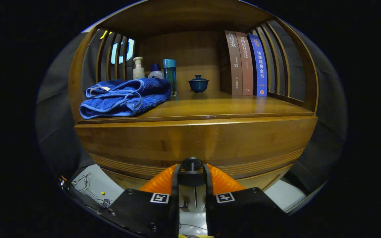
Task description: Pull open the drawer, take out the items inside it, and place them on the countertop above the cabinet.
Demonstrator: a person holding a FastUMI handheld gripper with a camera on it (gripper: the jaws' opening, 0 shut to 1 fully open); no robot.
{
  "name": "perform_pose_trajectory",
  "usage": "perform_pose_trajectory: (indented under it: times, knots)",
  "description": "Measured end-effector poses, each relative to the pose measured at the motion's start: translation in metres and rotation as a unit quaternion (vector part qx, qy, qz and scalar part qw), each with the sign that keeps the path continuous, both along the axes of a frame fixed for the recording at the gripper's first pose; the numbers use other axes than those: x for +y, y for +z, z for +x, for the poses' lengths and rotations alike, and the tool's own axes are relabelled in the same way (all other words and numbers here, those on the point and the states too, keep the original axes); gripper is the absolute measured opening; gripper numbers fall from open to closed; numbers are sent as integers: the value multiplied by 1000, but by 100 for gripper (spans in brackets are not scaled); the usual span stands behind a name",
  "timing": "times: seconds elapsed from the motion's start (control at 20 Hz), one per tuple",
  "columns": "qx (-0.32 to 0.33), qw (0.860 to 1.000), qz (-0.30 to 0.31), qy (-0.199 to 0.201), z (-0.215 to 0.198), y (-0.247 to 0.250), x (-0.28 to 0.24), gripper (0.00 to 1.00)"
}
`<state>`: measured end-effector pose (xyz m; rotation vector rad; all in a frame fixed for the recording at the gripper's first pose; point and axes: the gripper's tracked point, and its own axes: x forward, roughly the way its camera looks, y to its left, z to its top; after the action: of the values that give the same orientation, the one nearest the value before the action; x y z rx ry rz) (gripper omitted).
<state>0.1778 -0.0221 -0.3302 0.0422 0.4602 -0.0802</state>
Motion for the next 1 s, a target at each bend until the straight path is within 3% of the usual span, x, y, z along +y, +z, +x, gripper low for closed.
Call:
perform_pose_trajectory:
  times: [1.0]
  knots:
    - [43, 999, -4, 9, -127, 12, 14, 36]
